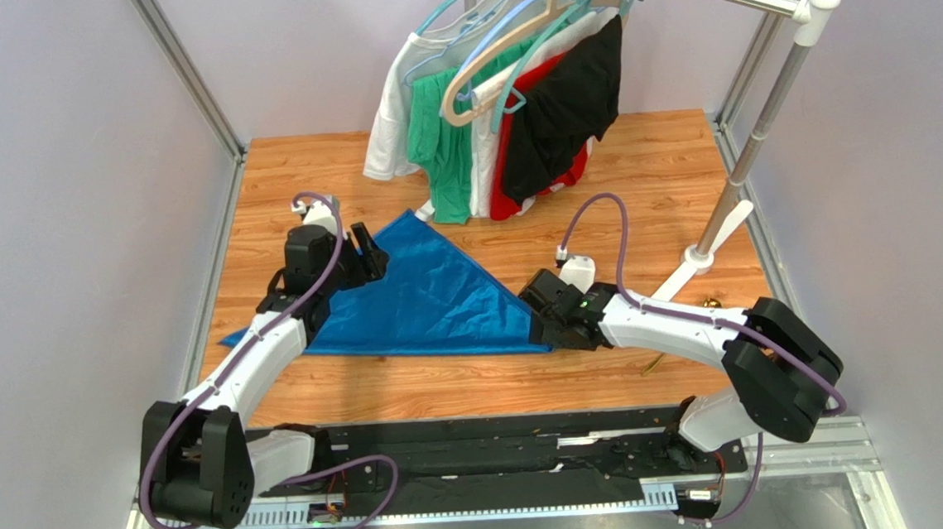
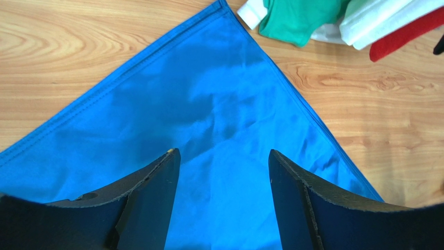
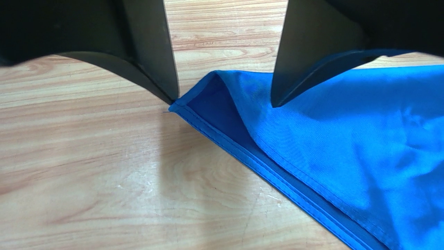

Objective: Fold the napkin, place the utensils inside, and roll it up
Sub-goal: Fold the napkin

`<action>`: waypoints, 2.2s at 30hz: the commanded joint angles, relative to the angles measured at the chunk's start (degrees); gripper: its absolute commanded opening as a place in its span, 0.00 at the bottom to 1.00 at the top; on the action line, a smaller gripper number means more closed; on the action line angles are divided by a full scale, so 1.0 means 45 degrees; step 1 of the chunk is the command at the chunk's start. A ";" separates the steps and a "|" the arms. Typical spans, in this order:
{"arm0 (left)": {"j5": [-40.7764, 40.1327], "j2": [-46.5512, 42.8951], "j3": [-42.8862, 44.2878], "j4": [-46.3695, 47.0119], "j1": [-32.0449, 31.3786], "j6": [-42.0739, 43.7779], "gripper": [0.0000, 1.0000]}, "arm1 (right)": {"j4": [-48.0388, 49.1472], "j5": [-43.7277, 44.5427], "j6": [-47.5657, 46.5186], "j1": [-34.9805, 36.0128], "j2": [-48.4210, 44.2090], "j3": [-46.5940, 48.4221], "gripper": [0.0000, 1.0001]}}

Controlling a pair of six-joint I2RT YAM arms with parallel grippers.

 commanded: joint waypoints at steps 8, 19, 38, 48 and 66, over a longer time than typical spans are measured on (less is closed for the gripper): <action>-0.0734 -0.0437 0.0022 -0.0388 -0.0202 0.0285 0.73 | 0.0851 0.1453 -0.1676 -0.0072 -0.0560 0.0948 0.84; -0.0500 0.0326 0.0355 -0.0173 -0.0202 0.0324 0.72 | 0.3155 -0.0399 -0.4802 -0.1048 0.0044 0.0910 0.68; -0.0441 0.0424 0.0355 -0.0212 -0.0202 0.0461 0.72 | 0.3703 -0.2179 -0.4999 -0.1323 0.0377 -0.0399 0.54; -0.0402 0.0365 0.0296 -0.0212 -0.0202 0.0461 0.72 | 0.3625 -0.2296 -0.4881 -0.1323 0.0026 -0.0517 0.43; -0.0460 0.0151 0.0316 -0.0330 -0.0202 0.0480 0.72 | 0.3313 -0.2432 -0.4882 -0.1342 0.0592 -0.0419 0.34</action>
